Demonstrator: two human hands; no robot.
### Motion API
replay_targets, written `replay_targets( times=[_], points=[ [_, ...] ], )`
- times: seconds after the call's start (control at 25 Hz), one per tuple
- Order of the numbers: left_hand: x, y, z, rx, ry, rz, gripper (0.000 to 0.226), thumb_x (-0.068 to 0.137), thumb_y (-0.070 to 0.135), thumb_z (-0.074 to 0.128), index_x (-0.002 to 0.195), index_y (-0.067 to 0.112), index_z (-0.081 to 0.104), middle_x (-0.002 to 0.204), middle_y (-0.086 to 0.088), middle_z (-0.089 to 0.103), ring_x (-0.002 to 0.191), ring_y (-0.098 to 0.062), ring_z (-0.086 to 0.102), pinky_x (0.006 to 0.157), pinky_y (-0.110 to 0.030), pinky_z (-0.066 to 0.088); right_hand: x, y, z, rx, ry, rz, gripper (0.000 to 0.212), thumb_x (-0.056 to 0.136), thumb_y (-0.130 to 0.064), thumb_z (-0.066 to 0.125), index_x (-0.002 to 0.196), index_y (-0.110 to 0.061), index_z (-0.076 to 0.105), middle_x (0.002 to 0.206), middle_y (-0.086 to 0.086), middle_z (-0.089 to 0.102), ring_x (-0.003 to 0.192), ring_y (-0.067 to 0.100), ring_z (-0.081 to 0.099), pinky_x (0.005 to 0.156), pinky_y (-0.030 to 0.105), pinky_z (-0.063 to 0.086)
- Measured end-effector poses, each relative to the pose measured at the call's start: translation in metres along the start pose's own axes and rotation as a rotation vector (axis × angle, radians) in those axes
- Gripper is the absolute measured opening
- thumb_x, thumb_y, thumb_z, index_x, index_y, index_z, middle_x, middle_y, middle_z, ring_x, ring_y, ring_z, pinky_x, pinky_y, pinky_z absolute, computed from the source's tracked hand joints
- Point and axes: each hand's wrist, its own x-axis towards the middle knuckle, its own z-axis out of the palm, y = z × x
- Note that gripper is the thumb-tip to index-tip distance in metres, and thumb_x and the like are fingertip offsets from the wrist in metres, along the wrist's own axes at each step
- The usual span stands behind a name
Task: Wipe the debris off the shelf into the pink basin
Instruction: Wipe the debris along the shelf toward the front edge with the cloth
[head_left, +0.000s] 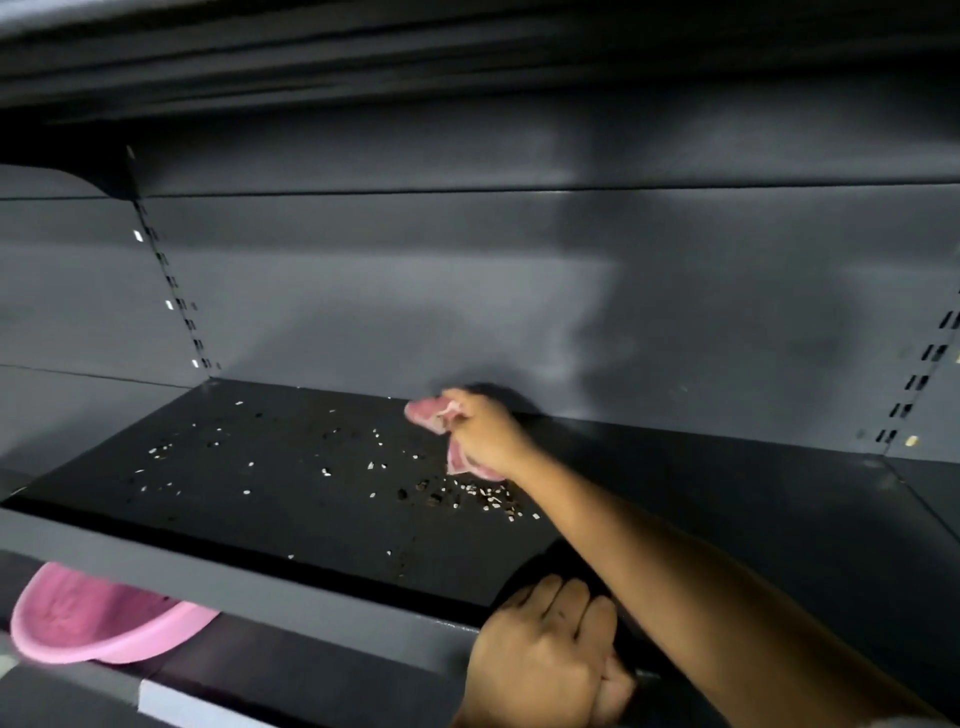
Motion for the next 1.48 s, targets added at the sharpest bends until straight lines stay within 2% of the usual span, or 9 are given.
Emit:
replay_targets(
  times=[0.2,0.32,0.4,0.52,0.72,0.96,1.12,1.28,1.48],
  points=[
    [-0.003,0.0,0.002,0.023,0.009,-0.001,0.023,0.06,0.029,0.053,0.074,0.017,0.067,0.062,0.0,0.06,0.057,-0.019,0.056,0.057,-0.023,0.051,-0.089,0.029,-0.085,-0.124,0.126,-0.019,0.036,0.095,-0.01,0.042,0.125,-0.025,0.054,0.07,-0.009,0.073,0.056,0.006,0.068,0.053,0.012,0.05],
    [-0.003,0.003,0.003,0.011,0.027,-0.001,0.011,0.059,0.028,0.053,0.062,0.019,0.059,0.058,0.001,0.055,0.055,-0.018,0.052,0.05,-0.024,0.047,-0.164,0.066,-0.109,-0.266,0.058,0.208,0.039,0.096,-0.021,0.044,0.132,-0.035,0.046,0.119,-0.001,0.067,0.093,0.004,0.065,0.07,0.003,0.044],
    [-0.002,0.003,0.004,0.014,0.059,0.011,0.007,0.059,0.026,0.053,0.058,0.019,0.051,0.056,0.001,0.051,0.053,-0.019,0.05,0.046,-0.025,0.043,-0.191,0.082,-0.101,-0.399,-0.016,0.168,0.057,0.096,-0.026,0.042,0.146,-0.028,0.014,0.153,-0.006,0.026,0.133,0.001,0.03,0.105,0.007,0.023],
    [-0.003,0.003,0.005,0.049,0.066,0.034,0.009,0.061,0.027,0.053,0.059,0.018,0.052,0.057,0.0,0.052,0.054,-0.019,0.05,0.049,-0.027,0.041,-0.169,0.08,-0.066,-0.427,-0.143,0.11,0.062,0.098,-0.031,0.033,0.144,-0.016,-0.006,0.157,-0.001,-0.008,0.133,0.0,-0.013,0.112,0.019,-0.003],
    [-0.008,0.001,0.001,0.024,0.096,-0.014,0.009,0.062,0.022,0.051,0.062,0.014,0.055,0.057,-0.003,0.053,0.052,-0.021,0.047,0.049,-0.028,0.039,-0.077,0.015,0.0,-0.198,-0.394,-0.017,0.058,0.093,-0.007,0.039,0.146,-0.005,0.015,0.159,0.005,-0.003,0.143,0.011,-0.006,0.112,0.023,-0.003],
    [-0.01,0.0,-0.004,0.017,0.112,-0.011,0.008,0.064,0.017,0.052,0.06,0.011,0.055,0.056,-0.005,0.054,0.051,-0.023,0.048,0.048,-0.028,0.042,-0.051,-0.034,0.013,0.13,-0.447,-0.027,0.033,0.09,0.004,0.038,0.118,-0.003,0.055,0.115,0.011,0.063,0.097,0.016,0.065,0.079,0.018,0.053],
    [-0.009,0.001,-0.006,0.052,0.119,0.004,0.007,0.065,0.019,0.052,0.06,0.014,0.052,0.057,-0.002,0.053,0.053,-0.021,0.047,0.052,-0.028,0.037,-0.086,-0.011,-0.051,0.208,-0.272,-0.208,0.048,0.086,0.014,0.047,0.121,-0.018,0.055,0.117,0.003,0.065,0.105,0.008,0.062,0.099,0.023,0.045],
    [-0.027,-0.018,-0.017,0.093,0.122,-0.083,0.012,0.072,0.021,0.051,0.064,0.012,0.05,0.062,-0.007,0.051,0.058,-0.025,0.044,0.054,-0.031,0.037,-0.137,0.022,-0.099,0.157,-0.294,-0.241,0.033,0.081,-0.02,0.067,0.112,-0.031,0.064,0.106,-0.004,0.073,0.099,0.002,0.065,0.086,0.013,0.048],
    [-0.088,-0.075,-0.038,0.175,0.171,-0.342,0.017,0.077,0.018,0.047,0.086,0.006,0.056,0.083,-0.013,0.055,0.077,-0.025,0.04,0.07,-0.036,0.035,-0.177,0.052,-0.077,-0.126,-0.478,-0.288,0.054,0.08,0.005,0.061,0.117,-0.035,0.061,0.124,-0.029,0.059,0.12,-0.01,0.049,0.101,0.007,0.038]
  ],
)
